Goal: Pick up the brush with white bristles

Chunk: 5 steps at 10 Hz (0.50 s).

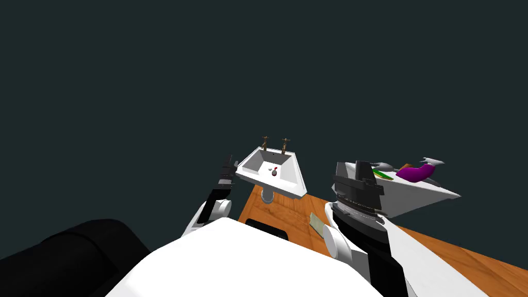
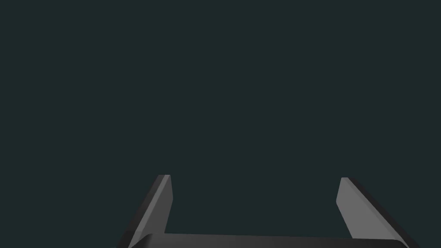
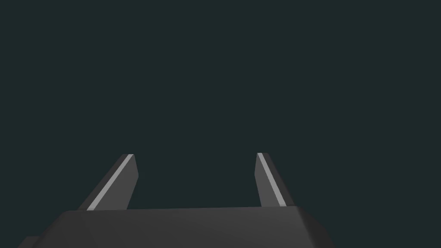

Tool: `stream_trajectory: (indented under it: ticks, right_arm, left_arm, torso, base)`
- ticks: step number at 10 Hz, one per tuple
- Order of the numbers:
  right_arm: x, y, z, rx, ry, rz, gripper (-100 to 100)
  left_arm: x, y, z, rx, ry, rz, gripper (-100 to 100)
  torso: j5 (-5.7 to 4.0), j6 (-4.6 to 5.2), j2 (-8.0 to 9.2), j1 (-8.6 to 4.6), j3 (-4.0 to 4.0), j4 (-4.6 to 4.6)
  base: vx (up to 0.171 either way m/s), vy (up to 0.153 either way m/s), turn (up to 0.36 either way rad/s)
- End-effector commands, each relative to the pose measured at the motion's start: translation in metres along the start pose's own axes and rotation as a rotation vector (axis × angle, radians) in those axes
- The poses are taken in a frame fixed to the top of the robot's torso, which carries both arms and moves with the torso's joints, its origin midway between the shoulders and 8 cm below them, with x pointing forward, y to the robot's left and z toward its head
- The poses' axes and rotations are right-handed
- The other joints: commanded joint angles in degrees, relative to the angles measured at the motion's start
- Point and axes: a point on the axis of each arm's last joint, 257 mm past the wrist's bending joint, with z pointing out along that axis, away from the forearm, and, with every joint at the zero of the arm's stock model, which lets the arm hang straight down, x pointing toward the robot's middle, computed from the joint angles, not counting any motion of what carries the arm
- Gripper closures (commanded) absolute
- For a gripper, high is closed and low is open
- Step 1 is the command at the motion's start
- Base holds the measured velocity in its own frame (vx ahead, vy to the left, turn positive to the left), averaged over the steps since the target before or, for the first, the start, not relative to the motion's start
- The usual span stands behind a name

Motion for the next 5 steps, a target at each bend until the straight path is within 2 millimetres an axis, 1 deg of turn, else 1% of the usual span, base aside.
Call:
stream_trajectory:
  ticks: [1,2,3,4,5]
  right_arm:
    - [0.0,0.0,0.0,0.0,0.0,0.0,0]
    - [0.0,0.0,0.0,0.0,0.0,0.0,0]
    - [0.0,0.0,0.0,0.0,0.0,0.0,0]
    - [0.0,0.0,0.0,0.0,0.0,0.0,0]
    - [0.0,0.0,0.0,0.0,0.0,0.0,0]
  left_arm:
    - [-0.009,0.002,0.006,-0.017,0.006,0.032,-100]
    - [-0.016,0.004,0.01,-0.029,0.006,0.051,-100]
    - [-0.025,0.005,0.014,-0.04,0.002,0.074,-100]
    - [-0.035,0.005,0.019,-0.05,-0.005,0.098,-100]
    - [-0.036,0.008,0.019,-0.061,-0.007,0.098,-100]
  torso:
    - [0.0,0.0,0.0,0.0,0.0,0.0]
    - [-0.03,0.04,0.04,-0.13,0.02,0.01]
    - [-0.06,0.04,0.06,-0.25,0.04,0.02]
    - [-0.07,0.02,0.08,-0.29,0.04,0.02]
    - [-0.08,0.04,0.08,-0.34,0.05,0.02]
  base:
    - [-0.014,-0.045,-0.219]
    - [-0.019,-0.077,-0.305]
    - [-0.022,-0.085,-0.206]
    - [-0.021,-0.094,-0.28]
    - [-0.006,-0.053,-0.083]
